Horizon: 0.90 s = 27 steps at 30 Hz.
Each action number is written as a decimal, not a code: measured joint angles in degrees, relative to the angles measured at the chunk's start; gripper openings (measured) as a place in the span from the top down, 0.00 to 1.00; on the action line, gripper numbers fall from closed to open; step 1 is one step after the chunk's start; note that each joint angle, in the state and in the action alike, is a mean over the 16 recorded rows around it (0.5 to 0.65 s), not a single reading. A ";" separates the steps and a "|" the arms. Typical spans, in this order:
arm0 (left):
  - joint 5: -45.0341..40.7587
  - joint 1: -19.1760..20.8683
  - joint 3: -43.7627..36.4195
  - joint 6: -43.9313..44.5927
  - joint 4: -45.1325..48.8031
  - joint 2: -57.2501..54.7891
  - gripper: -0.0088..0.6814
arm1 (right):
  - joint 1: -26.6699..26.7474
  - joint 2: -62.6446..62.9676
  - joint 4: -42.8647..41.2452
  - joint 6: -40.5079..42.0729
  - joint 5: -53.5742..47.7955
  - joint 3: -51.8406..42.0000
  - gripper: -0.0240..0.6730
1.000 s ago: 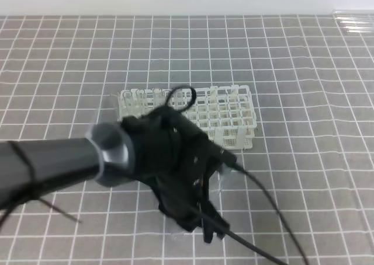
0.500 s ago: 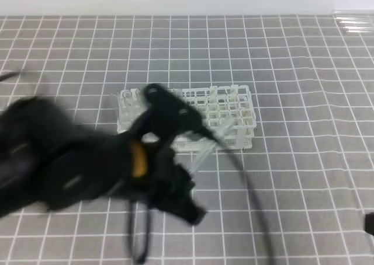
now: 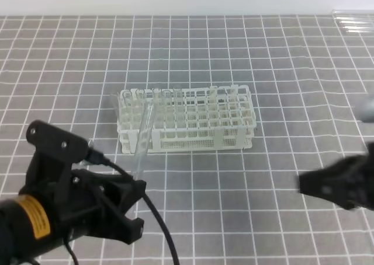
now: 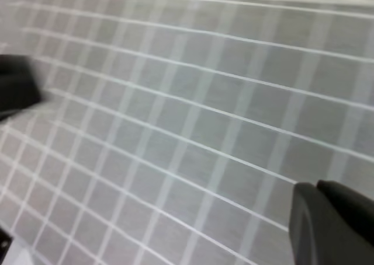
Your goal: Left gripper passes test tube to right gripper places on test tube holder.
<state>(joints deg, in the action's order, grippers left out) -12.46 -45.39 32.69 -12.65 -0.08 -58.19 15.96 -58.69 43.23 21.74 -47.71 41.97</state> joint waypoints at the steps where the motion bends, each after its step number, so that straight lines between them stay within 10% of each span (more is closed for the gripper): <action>1: 1.90 0.36 -1.13 -0.34 -0.10 0.44 0.89 | 1.87 -1.29 -0.44 -0.24 0.55 1.28 0.98; 14: 21.84 1.34 -8.26 -1.13 -0.61 1.23 0.89 | 24.85 -11.30 -12.31 -4.25 17.29 12.59 0.98; 27: 26.94 1.36 -8.67 1.01 -0.60 1.26 0.91 | 38.83 -4.37 -20.79 1.08 56.13 -0.83 0.98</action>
<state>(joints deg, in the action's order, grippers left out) 14.48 -44.03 24.01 -11.64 -0.68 -56.93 54.79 -63.06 22.44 22.82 8.43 41.13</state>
